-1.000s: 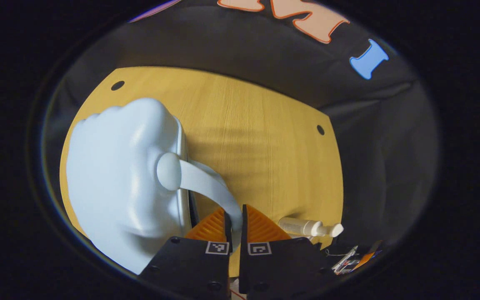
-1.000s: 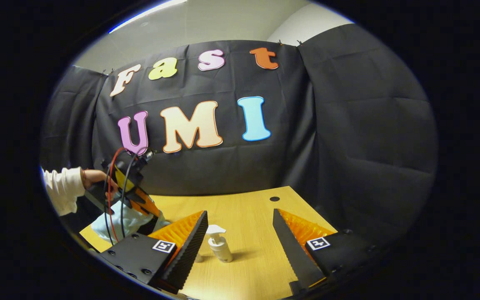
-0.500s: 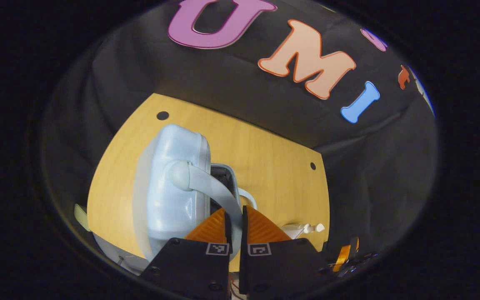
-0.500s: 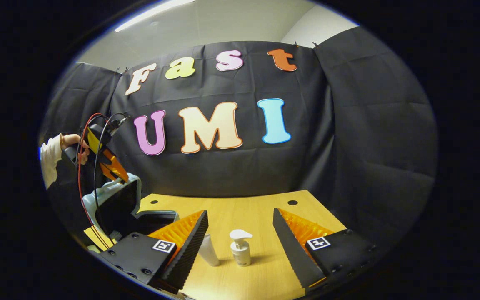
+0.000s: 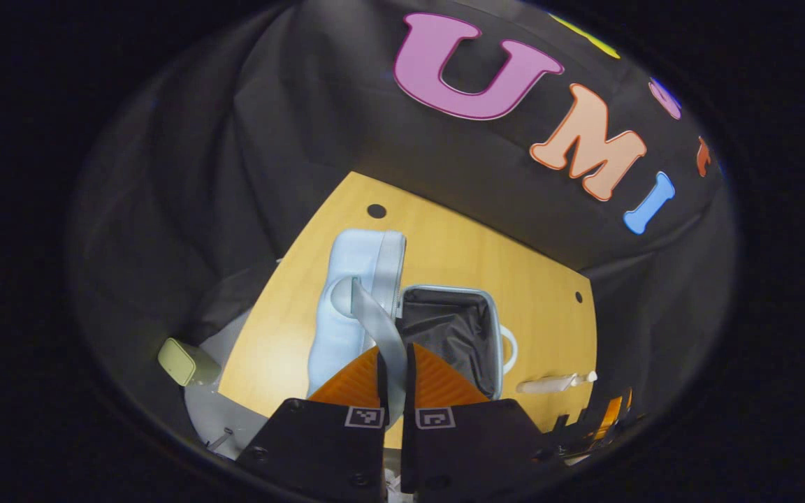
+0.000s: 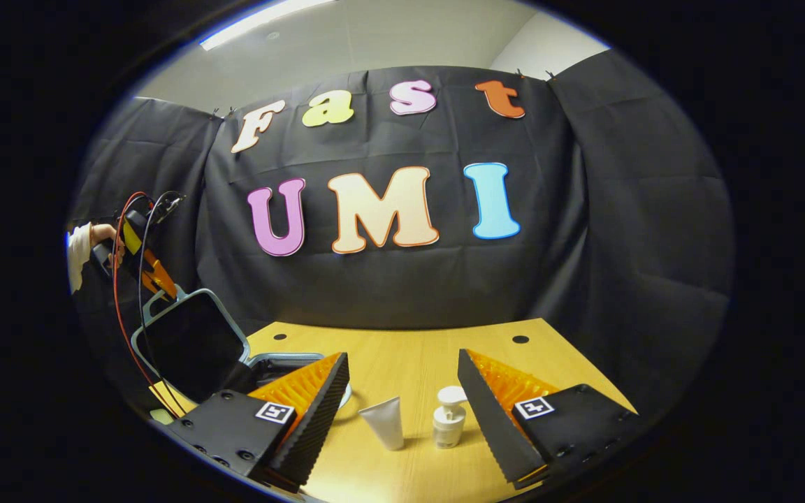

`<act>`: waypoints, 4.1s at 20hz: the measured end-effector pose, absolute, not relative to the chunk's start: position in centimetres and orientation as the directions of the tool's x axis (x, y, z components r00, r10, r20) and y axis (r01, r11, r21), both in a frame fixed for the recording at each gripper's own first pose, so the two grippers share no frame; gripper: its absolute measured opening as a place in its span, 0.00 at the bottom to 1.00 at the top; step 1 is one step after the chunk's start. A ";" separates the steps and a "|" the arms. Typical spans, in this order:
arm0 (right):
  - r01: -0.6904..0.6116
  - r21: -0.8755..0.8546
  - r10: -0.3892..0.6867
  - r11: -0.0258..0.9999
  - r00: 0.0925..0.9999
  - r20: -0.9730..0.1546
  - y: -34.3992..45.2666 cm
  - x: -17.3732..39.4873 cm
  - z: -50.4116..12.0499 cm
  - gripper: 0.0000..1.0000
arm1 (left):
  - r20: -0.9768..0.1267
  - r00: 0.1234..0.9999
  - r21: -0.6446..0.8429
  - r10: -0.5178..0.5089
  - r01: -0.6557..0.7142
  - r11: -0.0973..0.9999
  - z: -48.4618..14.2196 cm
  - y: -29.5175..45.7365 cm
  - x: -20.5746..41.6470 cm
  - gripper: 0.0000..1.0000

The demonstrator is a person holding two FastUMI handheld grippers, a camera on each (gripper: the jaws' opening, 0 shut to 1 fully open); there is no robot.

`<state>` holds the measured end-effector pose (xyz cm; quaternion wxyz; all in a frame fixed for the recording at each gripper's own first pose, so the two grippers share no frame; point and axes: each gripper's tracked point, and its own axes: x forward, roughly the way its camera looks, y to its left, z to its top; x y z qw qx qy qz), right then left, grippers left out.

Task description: First open the suitcase, pack the skin care products into it, and then close the suitcase.

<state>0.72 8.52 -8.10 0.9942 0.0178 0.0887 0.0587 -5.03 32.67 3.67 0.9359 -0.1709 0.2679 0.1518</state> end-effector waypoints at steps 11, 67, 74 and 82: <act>-0.081 0.045 0.089 0.996 0.973 -0.213 10.8 0.5 -9.8 0.95 | -0.636 0.706 -0.169 0.311 -0.520 0.837 -7.2 45.7 -9.9 0.01; -0.384 0.033 0.348 0.923 0.794 -0.498 1.8 8.4 -32.9 0.98 | -0.231 0.969 -0.192 -0.089 0.044 0.980 -22.5 -8.1 14.7 0.92; -0.402 0.062 0.373 0.914 0.767 -0.522 2.4 8.7 -34.4 0.86 | -0.243 0.967 -0.206 -0.077 0.026 0.978 -23.0 -7.5 16.4 0.39; -0.367 0.034 0.329 0.930 0.784 -0.526 1.8 8.9 -34.4 0.62 | -0.244 0.965 -0.172 -0.093 0.051 0.984 -18.3 -6.9 13.6 0.36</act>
